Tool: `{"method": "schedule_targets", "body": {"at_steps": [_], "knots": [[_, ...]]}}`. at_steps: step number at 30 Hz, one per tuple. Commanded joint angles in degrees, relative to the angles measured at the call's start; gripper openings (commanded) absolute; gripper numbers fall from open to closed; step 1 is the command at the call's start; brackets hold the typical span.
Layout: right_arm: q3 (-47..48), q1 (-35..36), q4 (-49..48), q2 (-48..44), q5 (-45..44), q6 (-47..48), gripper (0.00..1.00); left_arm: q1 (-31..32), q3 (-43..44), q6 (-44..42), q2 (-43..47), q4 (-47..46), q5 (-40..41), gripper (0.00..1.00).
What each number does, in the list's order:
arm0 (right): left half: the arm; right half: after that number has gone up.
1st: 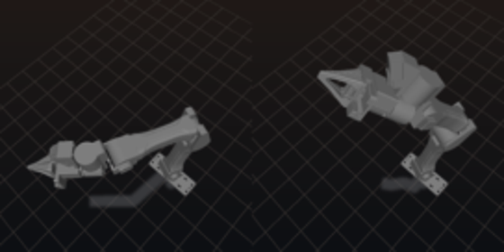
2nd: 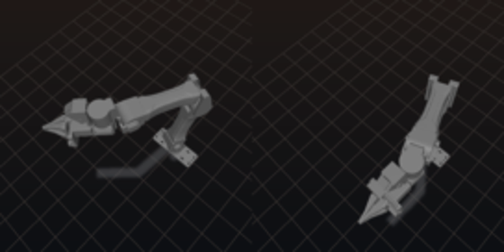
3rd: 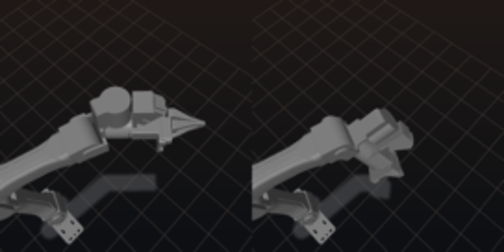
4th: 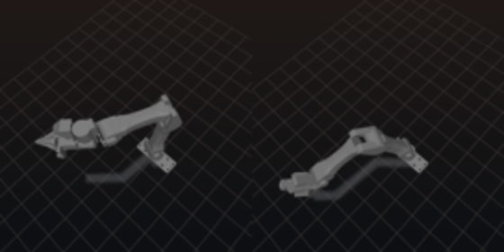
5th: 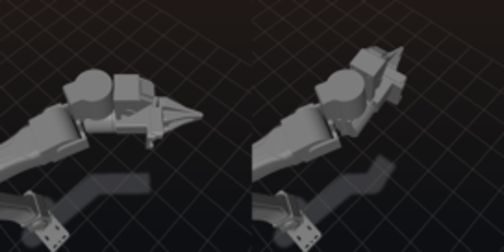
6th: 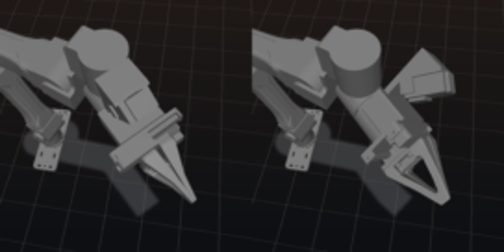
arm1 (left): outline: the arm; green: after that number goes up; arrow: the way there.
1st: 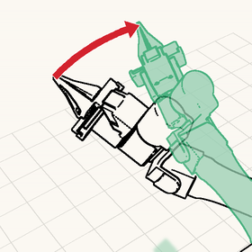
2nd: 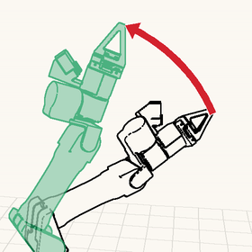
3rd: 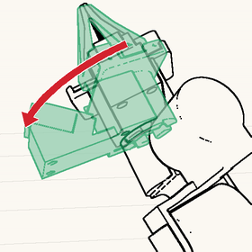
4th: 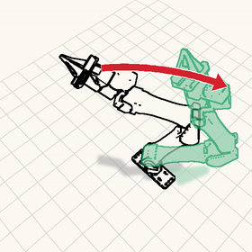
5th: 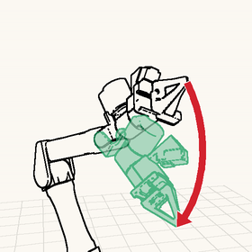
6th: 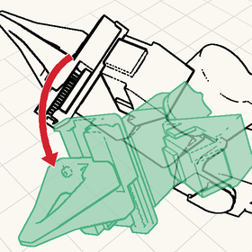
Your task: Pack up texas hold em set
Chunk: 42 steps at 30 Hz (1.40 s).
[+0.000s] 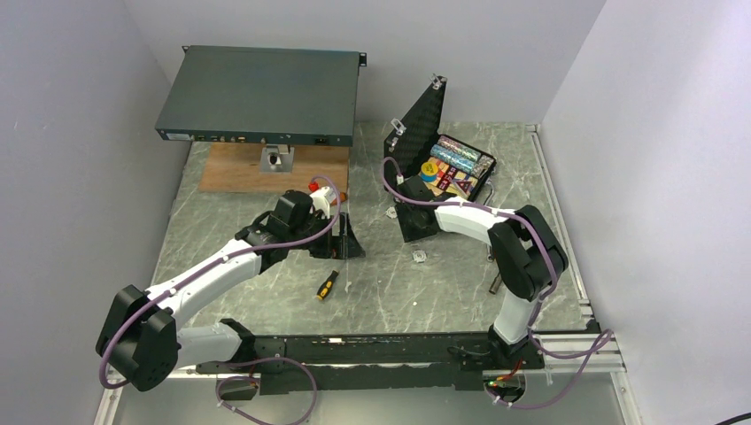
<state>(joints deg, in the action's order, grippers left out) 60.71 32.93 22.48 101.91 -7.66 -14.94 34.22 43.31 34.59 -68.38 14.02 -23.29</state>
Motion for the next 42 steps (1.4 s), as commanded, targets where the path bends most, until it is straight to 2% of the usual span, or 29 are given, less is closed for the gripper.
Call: {"method": "schedule_targets", "body": {"at_steps": [1,7,11,13,22,28,36,40,42], "knots": [[-1.2,0.1,2.6,0.7,-0.5,0.6,0.43,0.0,-0.1,-0.3,0.9,-1.6,-1.2,0.89],[-2.3,0.2,3.4,0.0,-0.4,0.3,0.43,0.1,0.3,-0.7,0.2,-1.7,-1.5,0.89],[-2.3,0.3,1.7,0.3,-0.7,0.7,0.21,-0.1,0.4,-0.1,-0.4,-2.1,-2.1,0.89],[-3.3,0.6,-1.5,-0.9,0.3,1.6,0.16,-0.2,0.0,0.6,-0.6,-3.2,-2.9,0.89],[-4.9,1.3,-9.3,-6.3,0.5,5.0,0.14,-4.2,-2.2,4.9,-1.5,-7.5,-9.4,0.89],[-5.6,1.5,-11.5,-8.0,5.0,6.8,0.13,-8.0,-4.9,9.9,-4.6,-13.3,-16.0,0.89],[-8.7,4.9,-14.2,-13.3,12.6,8.3,0.13,-11.3,-6.6,17.9,-11.2,-24.7,-23.5,0.88],[-10.0,8.0,-15.0,-16.5,15.7,7.9,0.13,-11.5,-7.1,25.4,-18.2,-37.0,-27.5,0.83],[-11.0,9.7,-15.6,-17.9,16.1,7.7,0.13,-11.5,-8.9,32.8,-22.7,-49.4,-29.7,0.76]]}}
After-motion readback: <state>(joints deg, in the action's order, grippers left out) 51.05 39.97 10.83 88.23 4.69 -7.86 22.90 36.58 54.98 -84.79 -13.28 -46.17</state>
